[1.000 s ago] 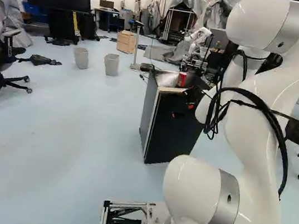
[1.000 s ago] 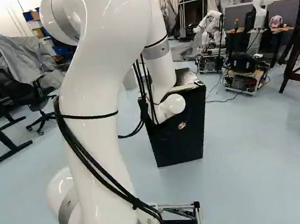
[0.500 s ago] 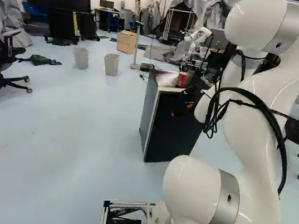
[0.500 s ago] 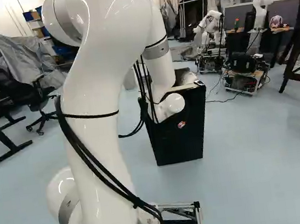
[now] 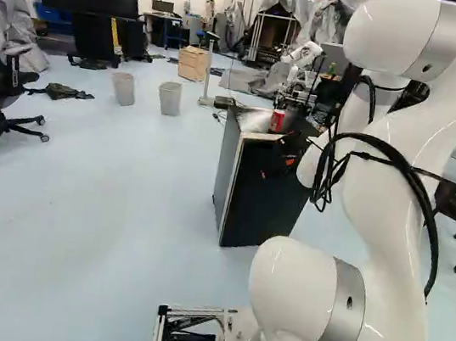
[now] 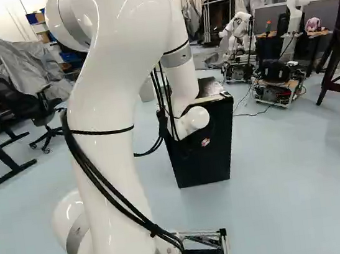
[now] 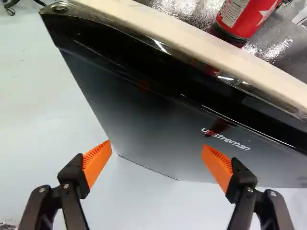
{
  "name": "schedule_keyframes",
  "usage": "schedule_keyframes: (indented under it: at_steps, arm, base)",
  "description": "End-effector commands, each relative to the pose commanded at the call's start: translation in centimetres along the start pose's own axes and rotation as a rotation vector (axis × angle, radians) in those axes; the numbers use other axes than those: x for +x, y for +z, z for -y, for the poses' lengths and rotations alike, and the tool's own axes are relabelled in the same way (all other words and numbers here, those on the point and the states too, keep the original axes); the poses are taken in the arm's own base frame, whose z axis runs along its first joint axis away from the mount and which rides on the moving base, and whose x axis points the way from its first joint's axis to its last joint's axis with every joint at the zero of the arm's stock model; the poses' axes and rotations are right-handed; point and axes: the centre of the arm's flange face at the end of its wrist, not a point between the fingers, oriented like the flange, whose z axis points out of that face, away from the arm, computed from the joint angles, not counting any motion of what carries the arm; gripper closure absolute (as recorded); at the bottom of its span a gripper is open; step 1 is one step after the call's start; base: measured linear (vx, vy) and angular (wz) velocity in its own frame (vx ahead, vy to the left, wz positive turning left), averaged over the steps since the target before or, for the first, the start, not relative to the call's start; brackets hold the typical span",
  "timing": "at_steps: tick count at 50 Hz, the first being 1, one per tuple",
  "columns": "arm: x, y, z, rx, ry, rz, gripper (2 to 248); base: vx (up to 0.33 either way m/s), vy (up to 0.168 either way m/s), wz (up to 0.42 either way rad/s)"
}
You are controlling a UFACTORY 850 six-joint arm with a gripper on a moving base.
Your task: Grab a drink from the fridge
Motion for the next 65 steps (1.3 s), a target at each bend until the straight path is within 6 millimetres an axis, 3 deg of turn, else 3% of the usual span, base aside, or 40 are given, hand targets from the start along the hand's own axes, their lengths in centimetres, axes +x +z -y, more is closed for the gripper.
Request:
schedule_keyframes:
  at_steps: [45, 65]
  arm:
    - [-1.0, -4.4, 2.8, -0.039, 0.082, -0.126, 3]
    - [0.0, -4.8, 3.3, -0.084, 0.128, -0.21, 3]
  base:
    - [0.0, 0.0, 0.0]
    - [0.0, 0.0, 0.0]
